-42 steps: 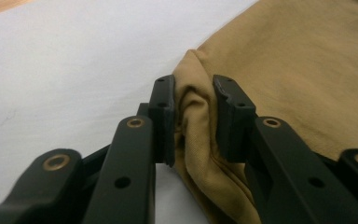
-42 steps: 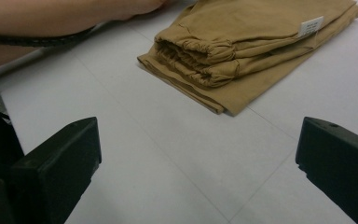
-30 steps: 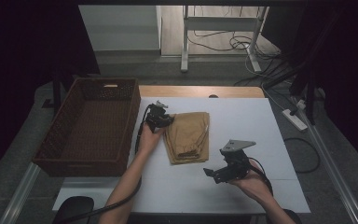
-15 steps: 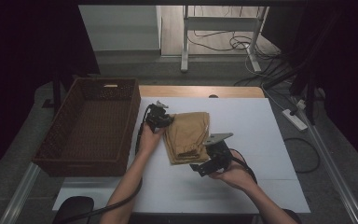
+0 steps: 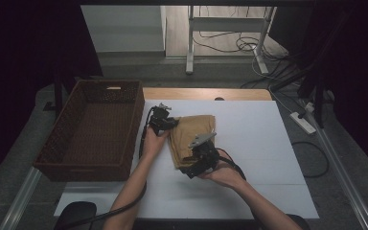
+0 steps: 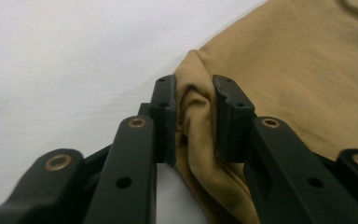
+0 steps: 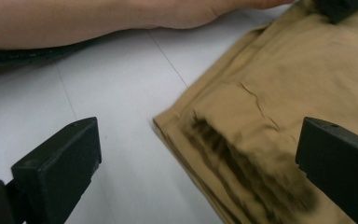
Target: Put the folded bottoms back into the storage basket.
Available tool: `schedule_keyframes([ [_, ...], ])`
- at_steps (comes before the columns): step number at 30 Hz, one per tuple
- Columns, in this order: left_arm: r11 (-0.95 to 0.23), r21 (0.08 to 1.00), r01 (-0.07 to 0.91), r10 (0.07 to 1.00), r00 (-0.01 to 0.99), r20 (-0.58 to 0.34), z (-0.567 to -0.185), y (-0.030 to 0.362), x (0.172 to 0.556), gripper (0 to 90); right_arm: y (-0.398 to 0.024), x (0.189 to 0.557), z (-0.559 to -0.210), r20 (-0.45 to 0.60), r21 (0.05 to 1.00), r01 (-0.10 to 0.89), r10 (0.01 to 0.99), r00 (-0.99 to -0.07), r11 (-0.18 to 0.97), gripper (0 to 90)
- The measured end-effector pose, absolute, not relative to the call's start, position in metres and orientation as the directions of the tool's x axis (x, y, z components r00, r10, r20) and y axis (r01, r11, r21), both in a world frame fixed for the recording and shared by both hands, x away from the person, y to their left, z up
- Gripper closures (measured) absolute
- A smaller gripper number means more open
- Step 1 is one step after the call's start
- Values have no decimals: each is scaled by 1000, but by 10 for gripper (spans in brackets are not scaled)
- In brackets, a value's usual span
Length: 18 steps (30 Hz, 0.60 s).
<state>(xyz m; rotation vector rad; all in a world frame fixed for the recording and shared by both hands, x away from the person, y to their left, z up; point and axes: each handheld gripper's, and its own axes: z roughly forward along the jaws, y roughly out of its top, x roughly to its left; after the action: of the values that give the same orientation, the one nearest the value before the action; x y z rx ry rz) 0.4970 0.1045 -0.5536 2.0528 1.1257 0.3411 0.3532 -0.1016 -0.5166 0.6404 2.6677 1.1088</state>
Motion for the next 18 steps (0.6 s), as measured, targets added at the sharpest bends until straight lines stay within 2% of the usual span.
schedule_keyframes([
  [11, -328, 725, 606, 809, 576, -116, -554, 104, 497, 713, -73, 366, -541, -45, 644, 293, 418, -907, 706, 16],
  [14, -329, 725, 605, 810, 576, -113, -554, 104, 497, 713, -69, 365, -546, -91, 627, 265, 407, -909, 733, 17],
  [17, -332, 725, 603, 810, 576, -108, -554, 104, 496, 712, -66, 362, -549, -172, 601, 220, 393, -903, 768, 59],
  [18, -332, 725, 603, 810, 576, -108, -553, 104, 496, 712, -65, 363, -548, -169, 600, 225, 397, -902, 767, 69],
])
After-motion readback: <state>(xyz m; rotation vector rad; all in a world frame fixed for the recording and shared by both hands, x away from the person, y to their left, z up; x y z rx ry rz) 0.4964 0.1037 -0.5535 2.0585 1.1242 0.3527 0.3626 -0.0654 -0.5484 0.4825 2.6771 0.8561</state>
